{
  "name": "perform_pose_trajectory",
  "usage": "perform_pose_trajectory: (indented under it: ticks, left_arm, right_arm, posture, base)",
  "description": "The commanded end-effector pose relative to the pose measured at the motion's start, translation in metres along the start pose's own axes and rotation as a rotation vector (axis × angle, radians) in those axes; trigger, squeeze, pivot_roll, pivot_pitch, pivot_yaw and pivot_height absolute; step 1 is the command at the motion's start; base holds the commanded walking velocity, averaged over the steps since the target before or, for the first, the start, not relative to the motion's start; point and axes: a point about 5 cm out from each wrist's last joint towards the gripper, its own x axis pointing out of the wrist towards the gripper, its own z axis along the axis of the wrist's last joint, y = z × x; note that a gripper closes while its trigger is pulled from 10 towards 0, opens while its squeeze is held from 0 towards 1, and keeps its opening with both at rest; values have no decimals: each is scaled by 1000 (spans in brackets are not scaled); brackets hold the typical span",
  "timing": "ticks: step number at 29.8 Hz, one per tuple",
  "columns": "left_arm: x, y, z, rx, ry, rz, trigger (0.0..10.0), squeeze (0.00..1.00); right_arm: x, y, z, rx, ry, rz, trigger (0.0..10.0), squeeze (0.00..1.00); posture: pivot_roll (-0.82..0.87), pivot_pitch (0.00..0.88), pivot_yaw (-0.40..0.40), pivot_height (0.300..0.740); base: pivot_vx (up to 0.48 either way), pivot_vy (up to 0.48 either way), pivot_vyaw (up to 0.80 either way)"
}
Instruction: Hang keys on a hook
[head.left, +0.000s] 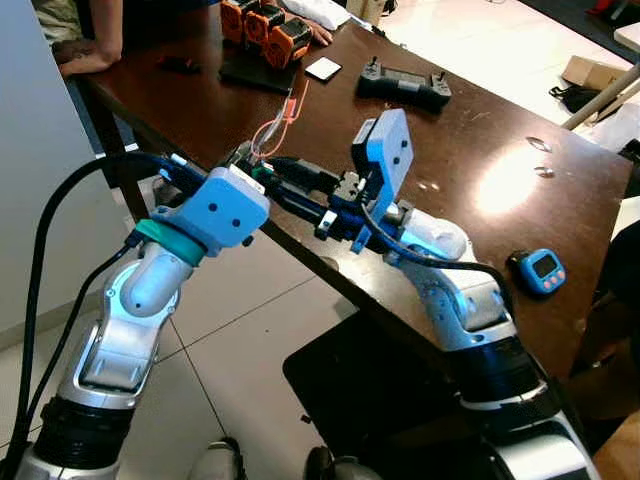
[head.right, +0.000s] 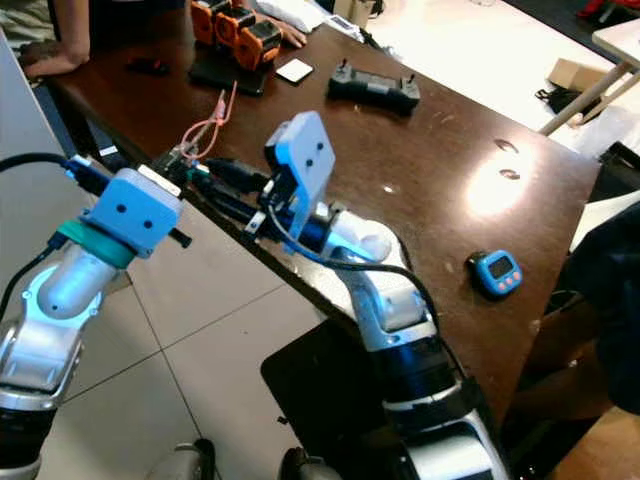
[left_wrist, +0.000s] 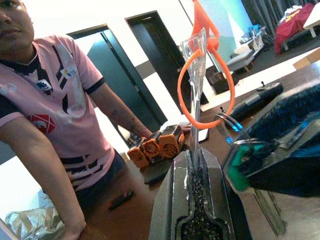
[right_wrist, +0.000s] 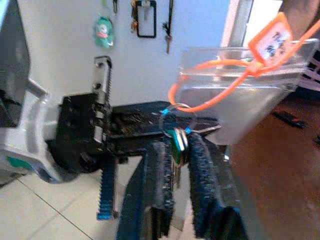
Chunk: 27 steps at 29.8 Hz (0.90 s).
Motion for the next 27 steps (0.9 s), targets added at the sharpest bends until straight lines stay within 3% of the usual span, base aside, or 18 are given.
perform_pose_trajectory:
  ticks: [1, 8, 9, 17, 27]
  left_arm:
    - [1, -5, 5, -14, -20, -21, 0, 0]
    - [0, -5, 6, -17, -26, -20, 0, 0]
    - [0, -5, 6, -16, -24, -18, 0, 0]
    - [-1, -5, 2, -13, -9, -15, 0, 0]
    - [-10, -4, -17, 79, 71, -42, 0, 0]
  right_arm:
    - [-5, -2, -6, 33, 6, -10, 1961, 0]
    - [-4, -3, -4, 37, -9, -5, 1294, 0]
    - [-4, -3, -3, 35, -9, -6, 353, 0]
    - [-6, -4, 2, 37, -29, -4, 0, 0]
    - [-19, -9, 41, 153, -254, 42, 0, 0]
  posture:
    - [185, 83, -43, 740]
    - [186, 84, -44, 740]
    - [184, 87, -46, 740]
    - [181, 93, -44, 740]
    - [176, 97, -41, 740]
  base:
    - [0, 0, 0]
    - [0, 0, 0]
    - [0, 0, 0]
    - [0, 0, 0]
    - [0, 0, 0]
